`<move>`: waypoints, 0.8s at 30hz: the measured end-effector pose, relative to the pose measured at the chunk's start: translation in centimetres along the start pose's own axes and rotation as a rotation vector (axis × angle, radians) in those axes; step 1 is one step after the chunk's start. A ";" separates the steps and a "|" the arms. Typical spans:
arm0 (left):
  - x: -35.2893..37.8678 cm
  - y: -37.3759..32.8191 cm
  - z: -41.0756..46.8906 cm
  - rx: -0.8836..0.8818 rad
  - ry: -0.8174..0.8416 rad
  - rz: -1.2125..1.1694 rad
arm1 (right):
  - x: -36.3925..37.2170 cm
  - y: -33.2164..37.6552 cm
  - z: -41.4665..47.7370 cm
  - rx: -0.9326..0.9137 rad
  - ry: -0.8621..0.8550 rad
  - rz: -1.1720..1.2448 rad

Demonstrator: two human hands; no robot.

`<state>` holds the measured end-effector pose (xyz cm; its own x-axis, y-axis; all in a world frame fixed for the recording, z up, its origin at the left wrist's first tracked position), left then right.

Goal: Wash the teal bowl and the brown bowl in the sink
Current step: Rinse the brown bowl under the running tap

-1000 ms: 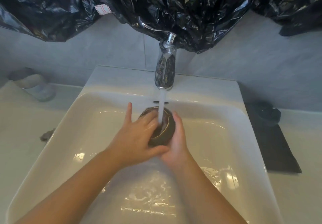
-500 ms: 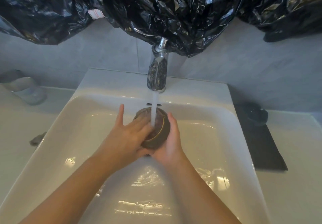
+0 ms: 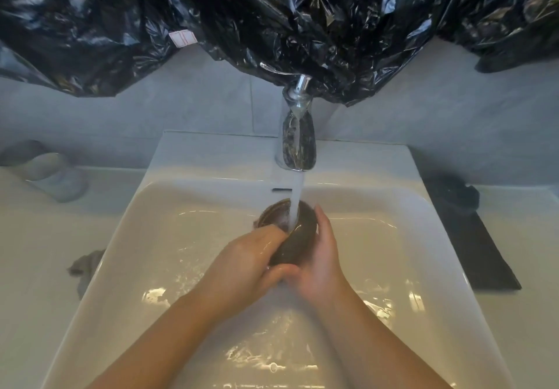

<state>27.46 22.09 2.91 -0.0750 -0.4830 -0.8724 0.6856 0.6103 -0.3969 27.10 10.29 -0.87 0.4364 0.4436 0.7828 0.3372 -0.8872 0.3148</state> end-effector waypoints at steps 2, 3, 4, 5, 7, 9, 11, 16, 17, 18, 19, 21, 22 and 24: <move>0.7 -0.7 0.3 -0.137 0.053 -0.272 | 0.3 -0.1 0.1 -0.051 -0.004 0.017; 0.8 -0.9 0.4 -0.189 0.030 -0.389 | 0.4 -0.2 0.2 -0.076 -0.013 0.008; 0.7 -1.1 0.5 -0.251 -0.021 -0.502 | 0.7 -0.2 0.0 -0.101 -0.028 0.001; 0.4 -1.0 0.7 -0.331 -0.084 -0.603 | 0.9 -0.2 0.0 -0.111 -0.053 -0.007; -0.2 -0.3 1.0 -0.555 -0.177 -0.799 | 0.9 -0.1 0.3 -0.149 -0.142 -0.072; -0.2 0.8 1.2 -0.836 -0.218 -1.046 | 1.3 0.2 0.2 -0.170 -0.219 -0.148; -0.3 1.5 1.4 -1.038 -0.217 -1.343 | 1.8 0.6 0.1 -0.198 -0.238 -0.201; 0.0 1.9 1.9 -1.080 -0.156 -1.533 | 2.8 1.0 -1.0 -0.175 -0.206 -0.287; 0.1 1.7 2.1 -1.089 -0.147 -1.541 | 3.0 1.2 -1.1 -0.215 -0.214 -0.302; 0.1 1.7 2.1 -1.100 -0.132 -1.547 | 3.0 1.6 -1.2 -0.281 -0.230 -0.348; 0.1 1.6 2.1 -1.111 -0.106 -1.546 | 2.9 2.1 -1.2 -0.372 -0.251 -0.455; 0.2 1.2 2.1 -1.102 -0.064 -1.542 | 3.3 3.8 -2.1 -0.600 -0.295 -0.819; 0.3 1.0 2.1 -1.085 -0.045 -1.541 | 3.4 4.5 -2.7 -0.713 -0.302 -1.002; 0.4 0.6 1.9 -1.064 0.019 -1.543 | 4.6 5.3 -4.6 -0.923 -0.280 -1.181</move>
<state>29.19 21.09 2.89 -0.1197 -0.9168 0.3810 -0.6633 -0.2117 -0.7178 27.03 7.00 6.89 0.4738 0.8475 -0.2393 0.0192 0.2617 0.9650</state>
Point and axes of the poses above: each hand's wrist, its own z-axis towards the middle knuckle, its own x-axis out of the palm, y = z × x, the point moved 3 cm from there along z, towards the middle knuckle, and after that the axes turned 8 degrees about z, right-handed, at the moved point
